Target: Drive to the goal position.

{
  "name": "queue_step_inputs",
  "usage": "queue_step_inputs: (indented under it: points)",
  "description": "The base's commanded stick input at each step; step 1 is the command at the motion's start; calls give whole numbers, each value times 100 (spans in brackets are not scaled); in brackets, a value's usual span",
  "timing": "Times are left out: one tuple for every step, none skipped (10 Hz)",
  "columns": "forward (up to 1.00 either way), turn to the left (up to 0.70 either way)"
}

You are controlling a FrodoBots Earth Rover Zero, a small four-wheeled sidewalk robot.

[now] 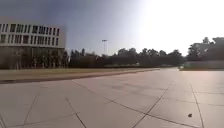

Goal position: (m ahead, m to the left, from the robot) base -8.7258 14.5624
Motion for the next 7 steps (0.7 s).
queue_step_inputs:
  points:
    - [6,0]
    - [6,0]
    - [7,0]
    - [7,0]
    - [7,0]
    - [7,0]
    - [7,0]
